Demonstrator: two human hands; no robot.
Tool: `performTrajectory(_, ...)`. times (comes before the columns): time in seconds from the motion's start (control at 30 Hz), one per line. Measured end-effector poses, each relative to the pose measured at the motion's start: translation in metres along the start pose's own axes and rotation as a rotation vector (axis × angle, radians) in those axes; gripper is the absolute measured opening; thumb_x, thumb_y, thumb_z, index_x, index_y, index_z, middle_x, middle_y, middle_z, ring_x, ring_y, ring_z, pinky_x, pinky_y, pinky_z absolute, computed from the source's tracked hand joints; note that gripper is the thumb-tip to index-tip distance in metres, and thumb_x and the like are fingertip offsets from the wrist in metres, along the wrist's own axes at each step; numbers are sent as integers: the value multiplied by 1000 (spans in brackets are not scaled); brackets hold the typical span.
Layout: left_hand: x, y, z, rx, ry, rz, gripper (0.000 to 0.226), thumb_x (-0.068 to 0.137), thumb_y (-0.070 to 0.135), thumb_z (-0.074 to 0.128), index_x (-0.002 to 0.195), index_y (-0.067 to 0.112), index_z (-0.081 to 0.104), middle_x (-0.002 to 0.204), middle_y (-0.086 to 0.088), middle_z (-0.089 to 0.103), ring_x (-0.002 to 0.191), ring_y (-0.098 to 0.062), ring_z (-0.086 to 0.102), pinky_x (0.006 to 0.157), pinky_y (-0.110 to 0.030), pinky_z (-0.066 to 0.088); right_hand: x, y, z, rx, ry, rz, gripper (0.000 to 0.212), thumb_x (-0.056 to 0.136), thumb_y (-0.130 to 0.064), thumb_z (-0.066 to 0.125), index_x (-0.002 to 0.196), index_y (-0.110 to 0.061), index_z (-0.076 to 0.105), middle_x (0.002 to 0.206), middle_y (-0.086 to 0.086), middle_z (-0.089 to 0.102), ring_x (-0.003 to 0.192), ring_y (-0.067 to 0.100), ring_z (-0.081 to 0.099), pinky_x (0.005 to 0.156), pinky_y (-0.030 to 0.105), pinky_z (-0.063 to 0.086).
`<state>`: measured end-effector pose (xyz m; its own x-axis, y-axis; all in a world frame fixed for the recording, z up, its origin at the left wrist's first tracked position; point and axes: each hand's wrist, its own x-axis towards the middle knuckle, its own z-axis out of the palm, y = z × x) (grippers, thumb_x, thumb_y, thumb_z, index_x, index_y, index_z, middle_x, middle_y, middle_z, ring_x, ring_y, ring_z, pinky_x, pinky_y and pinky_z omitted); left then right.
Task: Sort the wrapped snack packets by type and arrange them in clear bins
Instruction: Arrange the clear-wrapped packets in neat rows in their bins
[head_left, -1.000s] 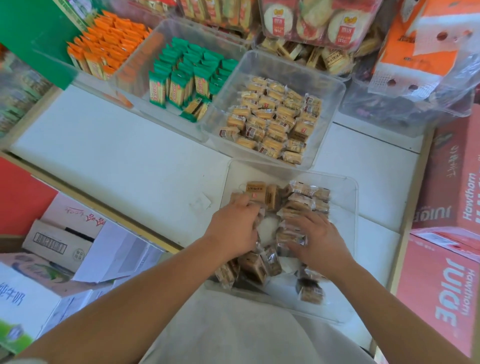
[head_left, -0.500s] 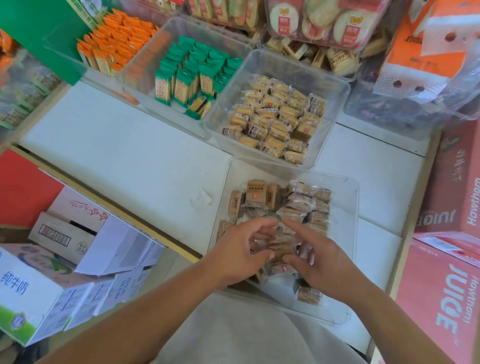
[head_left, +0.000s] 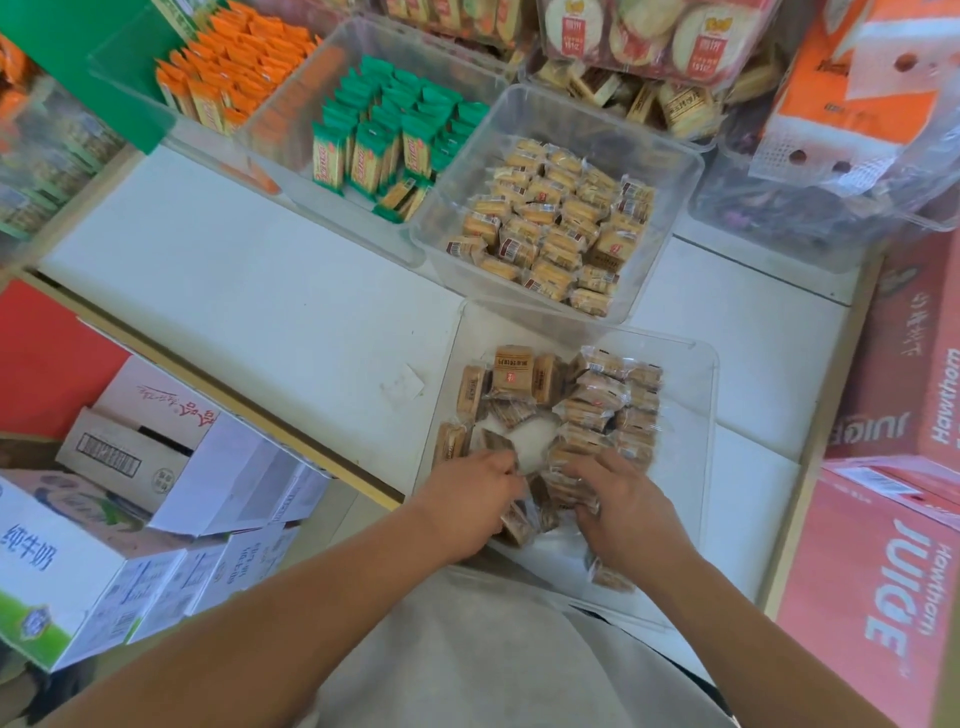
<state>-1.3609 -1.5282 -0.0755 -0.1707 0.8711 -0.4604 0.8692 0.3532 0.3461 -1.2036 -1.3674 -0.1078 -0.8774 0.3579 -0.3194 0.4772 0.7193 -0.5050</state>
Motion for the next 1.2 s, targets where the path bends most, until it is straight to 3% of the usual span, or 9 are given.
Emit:
performTrajectory(0.2,-15,0,-12,-434,46,-104,37,87,34,77,121,29,63,115,11,58,100,-9,57,88,-28,51,-4,8,-14,217,89,34,50,73,-1,83,115,-26,74,106,-13,62,95,15,65,85,30,54)
performTrajectory(0.33,3,15,14,-304,-49,-130,23,90,34,74,111,29,66,110,7,62,98,-15,60,87,-38,54,-8,5,-22,322,93,73,41,76,-5,86,110,-26,76,98,-22,57,82,-4,57,81,24,52)
performTrajectory(0.6,14,25,29,-434,82,-173,31,86,24,72,116,26,67,113,6,65,101,-16,62,89,-35,55,-19,3,-10,282,120,58,37,81,-8,81,114,-23,72,103,-9,59,84,-5,55,75,15,48)
performTrajectory(0.73,9,25,25,-594,118,-225,45,82,28,78,122,33,57,103,16,66,88,-5,63,80,-27,56,-21,2,-12,169,-7,30,43,82,-18,77,123,-25,67,110,-10,55,94,12,60,80,26,53)
performTrajectory(0.83,10,34,22,-708,140,-233,48,78,24,84,117,31,56,94,13,65,81,-5,63,78,-26,57,-23,-1,-9,142,-135,22,66,70,-45,77,131,-29,58,116,-13,50,102,14,59,84,32,55)
performTrajectory(0.9,10,40,17,-791,122,-198,49,79,18,85,119,30,59,97,12,68,85,-4,66,83,-28,59,-22,-3,-5,51,-134,62,79,64,-61,81,132,-34,51,120,-14,51,105,12,57,85,34,53)
performTrajectory(0.97,11,38,11,-846,68,-127,43,85,13,80,122,28,63,103,11,71,91,-2,68,86,-25,59,-22,-3,-5,-30,-80,82,74,67,-63,82,129,-37,51,119,-17,52,108,10,57,82,32,52)
performTrajectory(1.1,18,6,-6,-350,106,-86,38,94,18,69,130,29,63,124,11,66,112,-8,61,97,-31,54,-31,1,-13,-16,-43,96,75,66,-64,81,131,-46,47,124,-26,53,108,4,58,80,26,53)
performTrajectory(1.2,34,-9,-5,-51,-50,0,51,85,24,75,134,30,61,124,6,66,112,-17,61,94,-37,55,-38,-3,-17,7,65,102,72,63,-61,82,125,-42,53,116,-24,60,98,3,59,68,9,38)
